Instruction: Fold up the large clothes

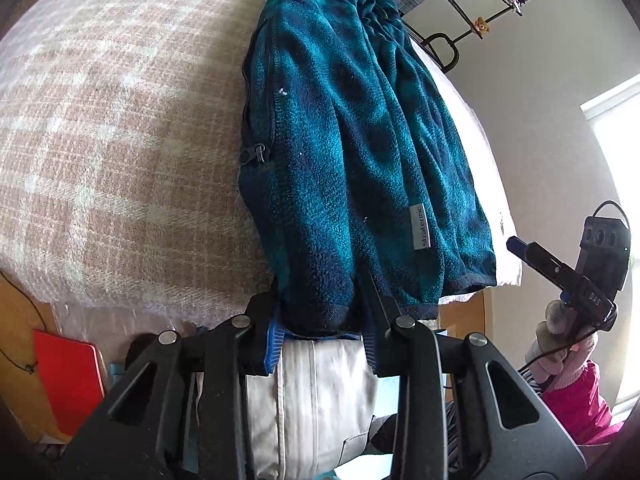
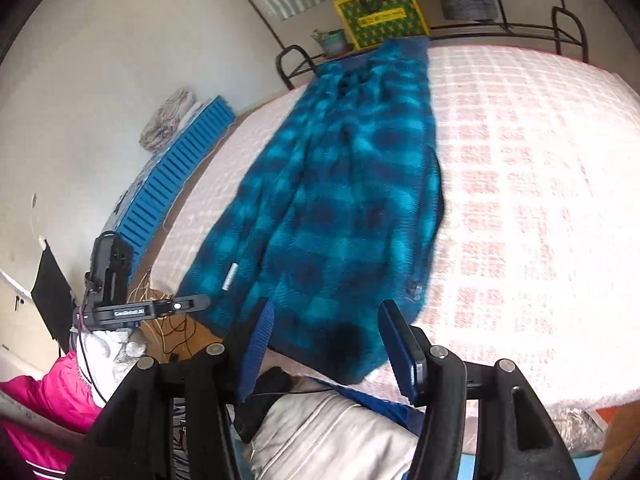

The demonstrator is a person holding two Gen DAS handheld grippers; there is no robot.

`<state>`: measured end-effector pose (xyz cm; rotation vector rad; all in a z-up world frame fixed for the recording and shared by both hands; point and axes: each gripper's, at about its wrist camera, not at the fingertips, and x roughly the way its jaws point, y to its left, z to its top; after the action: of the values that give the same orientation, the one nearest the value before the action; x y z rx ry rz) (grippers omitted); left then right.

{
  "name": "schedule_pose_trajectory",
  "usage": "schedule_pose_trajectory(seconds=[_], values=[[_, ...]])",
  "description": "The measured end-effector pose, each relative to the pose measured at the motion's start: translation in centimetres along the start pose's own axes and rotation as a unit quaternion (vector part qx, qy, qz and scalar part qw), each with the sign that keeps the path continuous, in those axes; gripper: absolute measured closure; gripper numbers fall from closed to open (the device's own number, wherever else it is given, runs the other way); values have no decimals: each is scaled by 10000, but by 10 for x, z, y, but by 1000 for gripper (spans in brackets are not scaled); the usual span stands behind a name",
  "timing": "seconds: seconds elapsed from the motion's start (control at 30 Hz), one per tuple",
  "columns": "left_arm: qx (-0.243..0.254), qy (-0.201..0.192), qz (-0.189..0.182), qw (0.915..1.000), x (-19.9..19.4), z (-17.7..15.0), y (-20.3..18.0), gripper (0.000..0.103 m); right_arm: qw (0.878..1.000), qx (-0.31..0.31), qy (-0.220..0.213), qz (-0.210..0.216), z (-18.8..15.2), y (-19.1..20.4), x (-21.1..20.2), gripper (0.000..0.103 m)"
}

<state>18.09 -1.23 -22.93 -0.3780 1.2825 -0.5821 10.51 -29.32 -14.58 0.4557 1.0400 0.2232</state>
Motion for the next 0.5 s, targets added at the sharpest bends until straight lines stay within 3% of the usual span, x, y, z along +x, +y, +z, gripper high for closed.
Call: schedule_pose_trajectory(seconds=[0.17,0.5], values=[[91,-45,88,9999,0,-2,-8,73,9977,475,476,127,-12,-32,25,45],[103,-69,124,9998,0,0,-15,77,9853,734,886,1260,-11,-30,62,49]])
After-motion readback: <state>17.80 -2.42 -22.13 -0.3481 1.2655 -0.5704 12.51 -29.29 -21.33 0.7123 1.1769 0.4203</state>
